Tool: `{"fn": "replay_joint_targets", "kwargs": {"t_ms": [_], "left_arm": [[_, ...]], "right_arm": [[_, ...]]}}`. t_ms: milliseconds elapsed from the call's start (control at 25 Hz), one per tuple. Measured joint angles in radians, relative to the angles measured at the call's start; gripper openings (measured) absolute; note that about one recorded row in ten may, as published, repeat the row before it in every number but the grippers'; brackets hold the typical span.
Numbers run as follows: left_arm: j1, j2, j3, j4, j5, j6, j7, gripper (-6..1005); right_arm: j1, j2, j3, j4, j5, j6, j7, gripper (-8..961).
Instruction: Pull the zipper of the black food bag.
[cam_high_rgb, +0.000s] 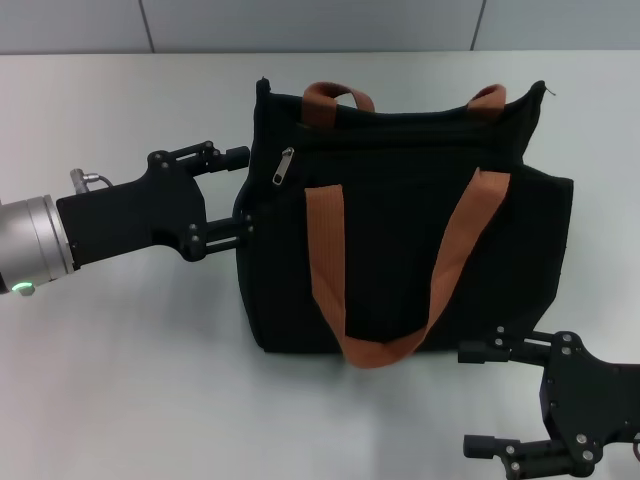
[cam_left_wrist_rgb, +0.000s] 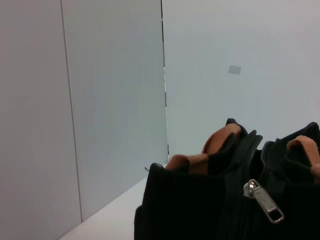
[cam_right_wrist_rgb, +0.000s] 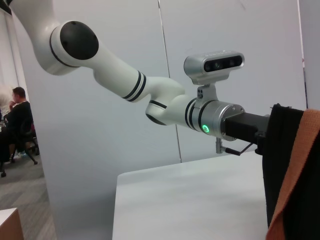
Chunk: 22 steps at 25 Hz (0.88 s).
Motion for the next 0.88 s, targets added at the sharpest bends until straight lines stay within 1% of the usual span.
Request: {"fn": "replay_joint_targets", "kwargs": {"t_ms": [120,240,760,880], "left_arm": [[-0.004,-0.002,-0.008,0.0,-0.004,0.009,0.018,750],[-0.004,-0.005,-0.008,0.0,-0.014,0.015,0.018,536],[-0.004,-0.005,-0.008,0.0,-0.016,0.023,0.015,293],[-0.004,-0.004,-0.011,0.0,-0.017,0.031,0.018,159]], "right_arm": [[-0.001,0.0,-0.003,0.0,0.0,0.0,-0.003,823],[-0.001,0.0,-0.005,0.0,0.001,0.0,-0.004,823],[0.004,0.0,-0.003,0.0,0.006,0.001,-0.004,822],[0.005,0.0,-0.002,0.0,0.006,0.001,-0.004,823]]}}
